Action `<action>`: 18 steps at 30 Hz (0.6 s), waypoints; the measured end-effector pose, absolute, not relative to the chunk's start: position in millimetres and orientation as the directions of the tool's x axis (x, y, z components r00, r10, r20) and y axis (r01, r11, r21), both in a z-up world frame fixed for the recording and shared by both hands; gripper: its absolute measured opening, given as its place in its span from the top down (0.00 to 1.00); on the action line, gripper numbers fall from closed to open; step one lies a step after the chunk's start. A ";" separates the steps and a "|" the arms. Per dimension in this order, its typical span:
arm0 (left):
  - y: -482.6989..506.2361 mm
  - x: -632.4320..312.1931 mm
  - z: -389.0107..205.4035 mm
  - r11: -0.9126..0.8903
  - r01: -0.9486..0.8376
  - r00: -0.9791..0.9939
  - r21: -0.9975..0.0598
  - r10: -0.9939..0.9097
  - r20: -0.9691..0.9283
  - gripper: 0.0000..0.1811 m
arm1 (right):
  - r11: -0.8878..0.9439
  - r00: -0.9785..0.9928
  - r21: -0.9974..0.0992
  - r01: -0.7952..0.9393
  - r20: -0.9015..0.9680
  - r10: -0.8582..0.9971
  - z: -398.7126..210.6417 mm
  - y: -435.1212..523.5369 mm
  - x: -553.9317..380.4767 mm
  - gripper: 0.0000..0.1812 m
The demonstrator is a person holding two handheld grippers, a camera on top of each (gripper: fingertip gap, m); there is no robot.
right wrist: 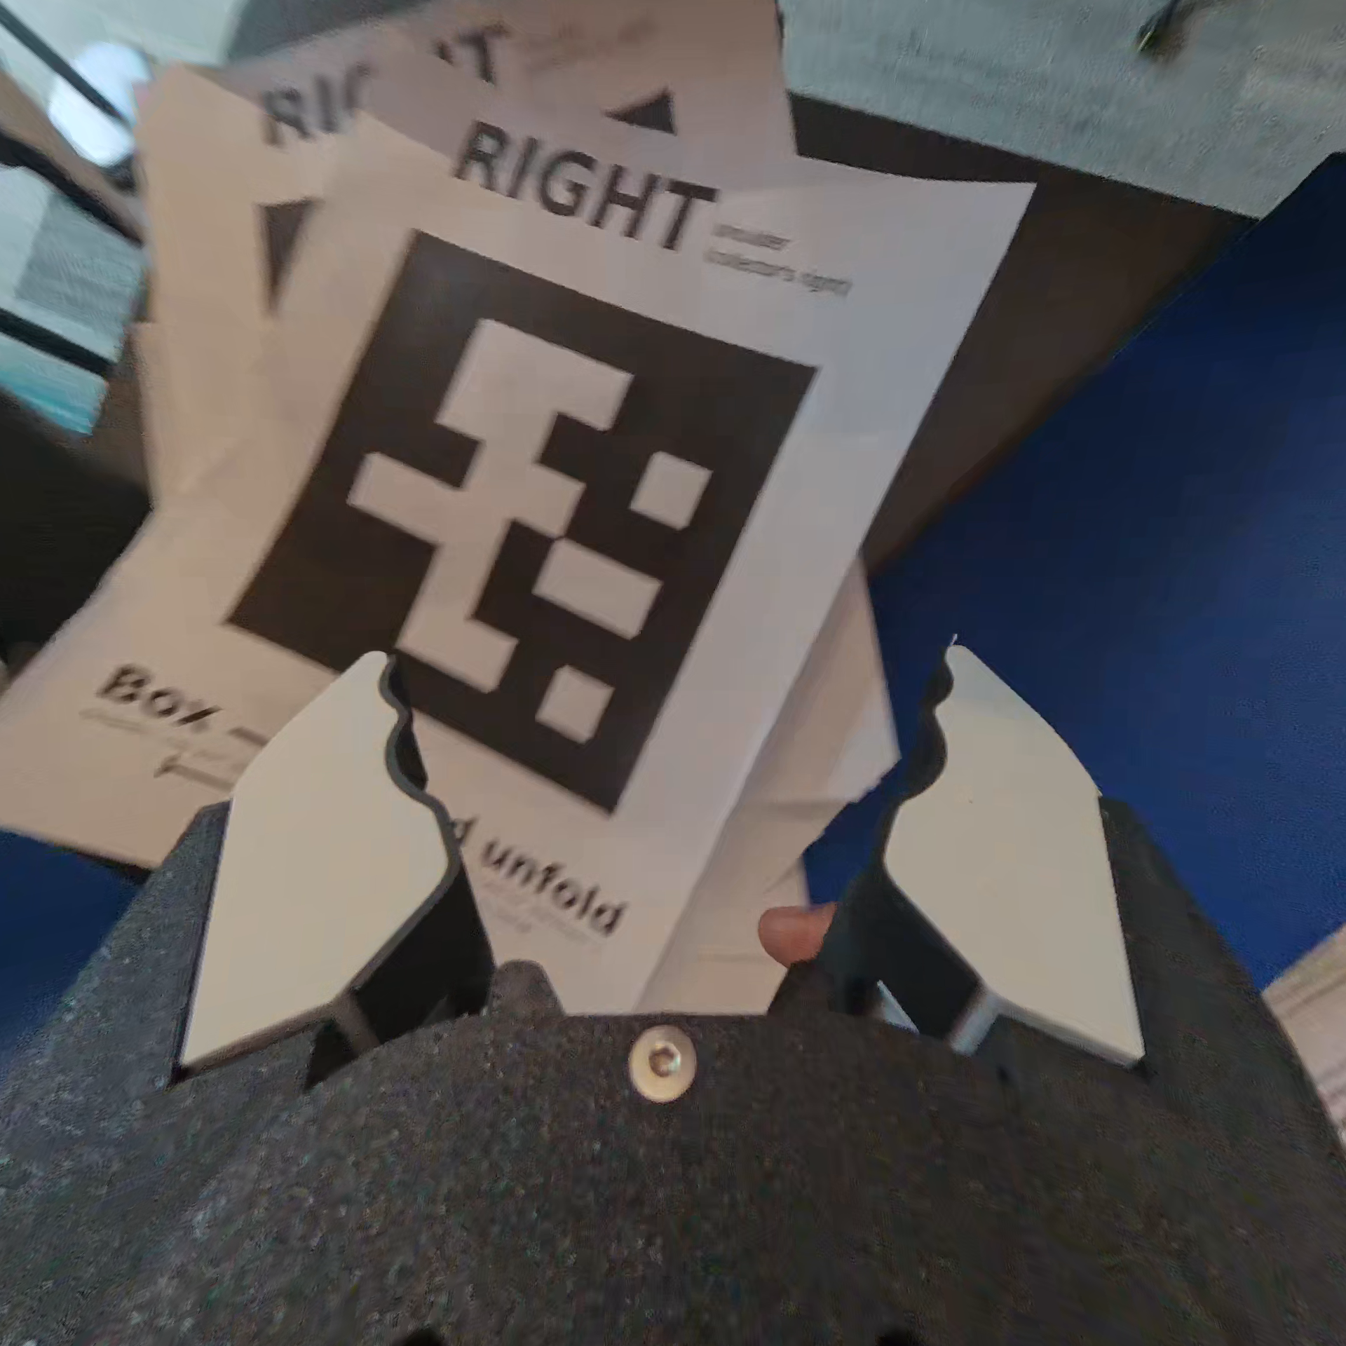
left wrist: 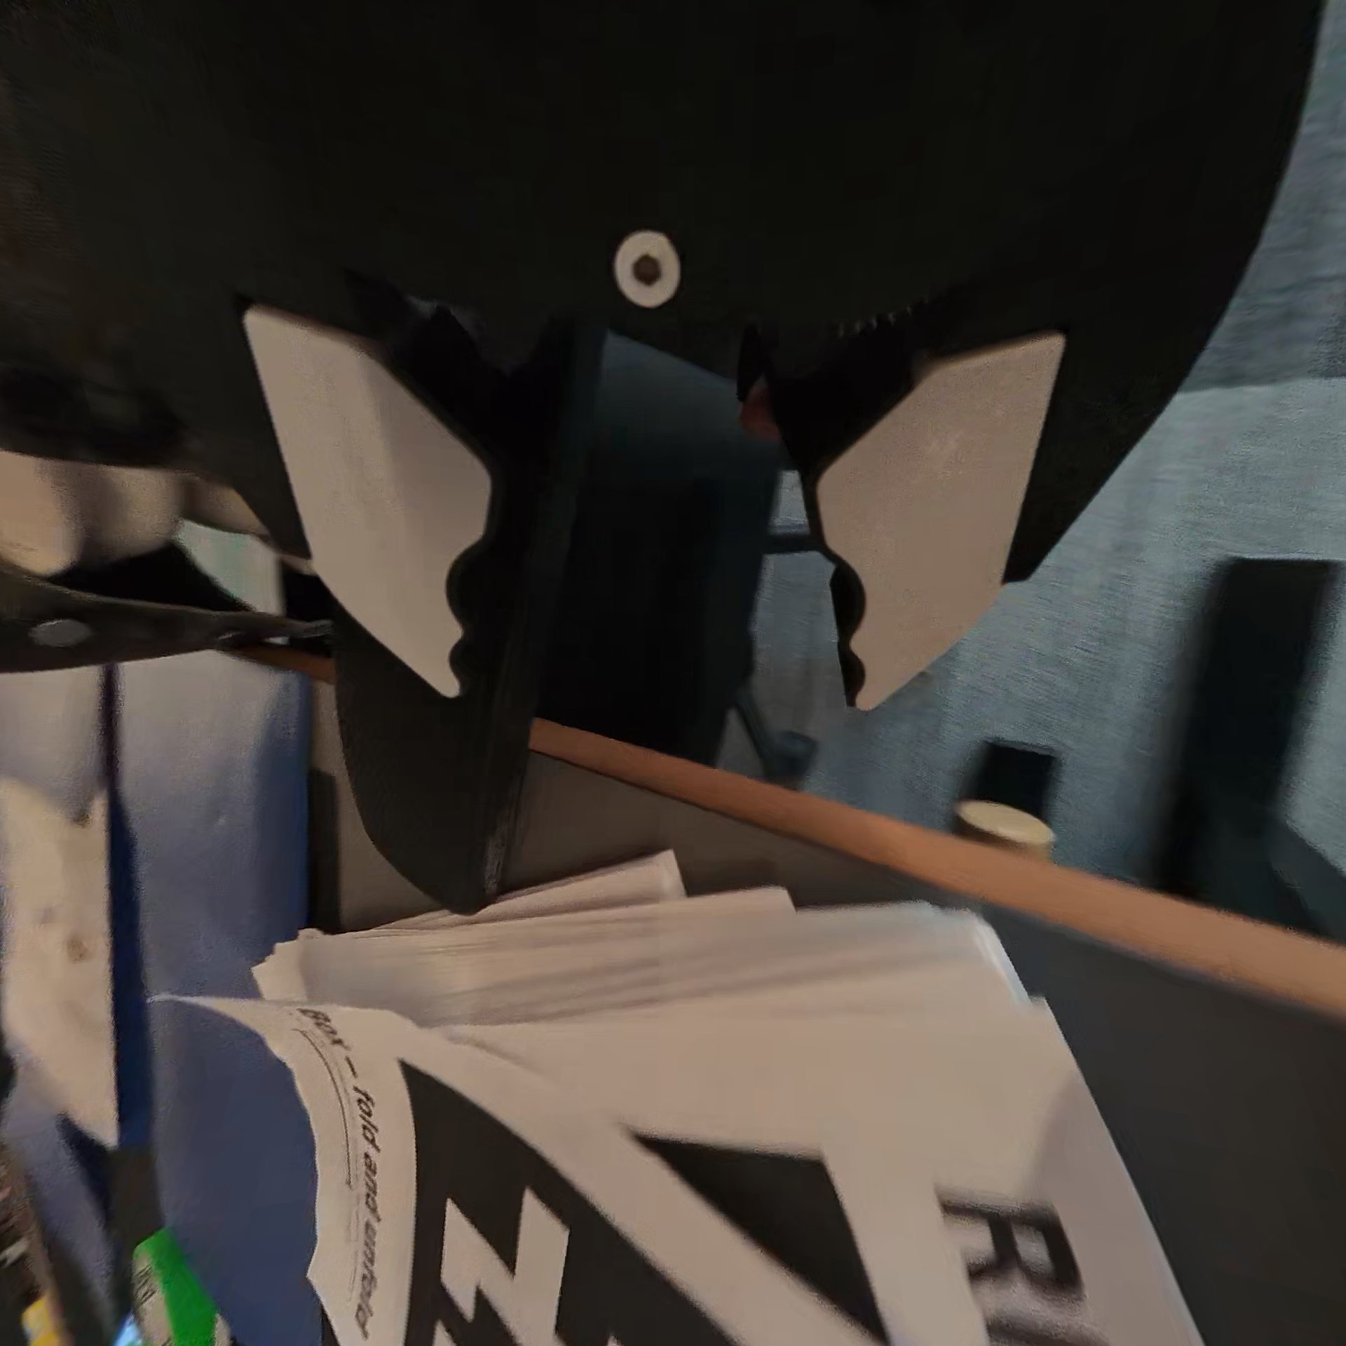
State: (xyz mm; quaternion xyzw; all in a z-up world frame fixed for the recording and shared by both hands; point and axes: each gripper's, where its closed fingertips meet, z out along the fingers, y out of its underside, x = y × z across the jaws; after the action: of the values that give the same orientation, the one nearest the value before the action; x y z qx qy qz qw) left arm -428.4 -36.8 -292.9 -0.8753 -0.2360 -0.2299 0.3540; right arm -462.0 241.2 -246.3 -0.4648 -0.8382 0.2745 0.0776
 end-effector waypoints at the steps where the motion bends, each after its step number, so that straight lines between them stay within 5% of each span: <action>1: -33.8 -420.7 -299.6 -0.635 0.622 0.730 -0.458 0.258 0.633 0.49 | 0.441 -0.565 -0.497 0.747 -0.126 0.815 -257.0 245.5 -475.1 0.30; 4: -21.4 -406.7 -303.2 -0.637 0.675 0.613 -0.372 0.205 0.763 0.49 | 0.545 -0.635 -0.393 0.740 -0.144 0.759 -283.6 243.5 -496.9 0.35; 6: -14.5 -399.6 -303.7 -0.662 0.657 0.590 -0.362 0.151 0.793 0.50 | 0.557 -0.656 -0.365 0.746 -0.260 0.709 -288.4 221.8 -495.4 0.48; 10: -2.6 -387.3 -304.7 -0.678 0.665 0.486 -0.313 0.074 0.871 0.51 | 0.591 -0.641 -0.260 0.764 -0.414 0.646 -281.8 201.5 -468.9 0.53; 18: -0.2 -386.8 -299.2 -0.632 0.734 0.358 -0.248 0.050 0.932 0.49 | 0.517 -0.537 -0.203 0.831 -0.532 0.654 -273.8 196.6 -427.0 0.46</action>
State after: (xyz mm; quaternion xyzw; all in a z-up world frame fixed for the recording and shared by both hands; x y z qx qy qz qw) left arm -386.8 -0.2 -299.2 -0.7505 -0.2611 -0.5027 0.3403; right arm -427.0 196.6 -273.8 -0.4380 -0.8479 0.2227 -0.1989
